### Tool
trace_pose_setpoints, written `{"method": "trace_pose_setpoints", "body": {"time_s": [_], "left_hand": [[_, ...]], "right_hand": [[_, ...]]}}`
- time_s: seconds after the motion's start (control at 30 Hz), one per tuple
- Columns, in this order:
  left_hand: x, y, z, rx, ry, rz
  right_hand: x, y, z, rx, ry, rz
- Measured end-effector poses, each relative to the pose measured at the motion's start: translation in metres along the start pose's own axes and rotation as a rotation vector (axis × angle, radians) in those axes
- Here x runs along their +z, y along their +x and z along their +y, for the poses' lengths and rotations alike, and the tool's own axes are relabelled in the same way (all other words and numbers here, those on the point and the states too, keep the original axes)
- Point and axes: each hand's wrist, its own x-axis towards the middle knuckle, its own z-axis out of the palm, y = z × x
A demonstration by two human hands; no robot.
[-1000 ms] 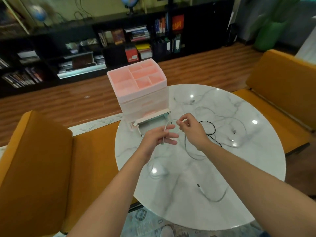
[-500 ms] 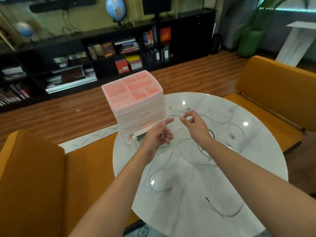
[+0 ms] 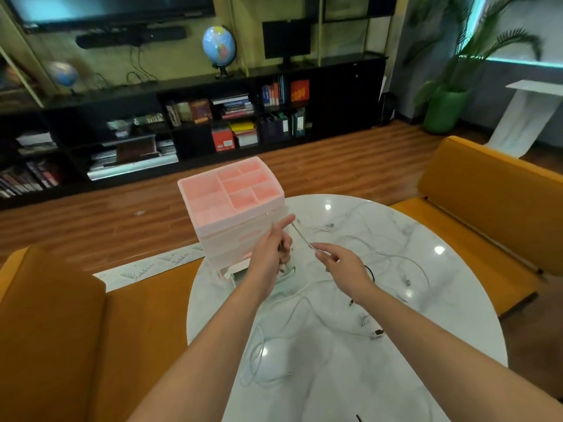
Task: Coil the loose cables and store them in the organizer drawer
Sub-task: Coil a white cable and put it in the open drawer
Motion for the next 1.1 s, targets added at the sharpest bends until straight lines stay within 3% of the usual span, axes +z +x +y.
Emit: {"method": "trace_pose_setpoints", "body": {"time_s": [0.47,0.8,0.97,1.1], "left_hand": [[0.012,0.002,-0.002,0.055,0.141,-0.013],[0.008,-0.008,-0.024,0.005,0.586,-0.199],[0.008,-0.012,-0.019,-0.069,0.473,-0.313],[0.010,-0.015,-0.009,-0.093,0.272,-0.321]], "right_hand": [[-0.002,-0.014,-0.011,-0.033,-0.321,-0.215],[-0.034,-0.019,-0.020,-0.043,-0.389,-0.199],[-0.057,-0.010,-0.034,-0.061,-0.178,-0.294],[-0.061,-0.002,-0.034,-0.061,-0.060,-0.278]]}}
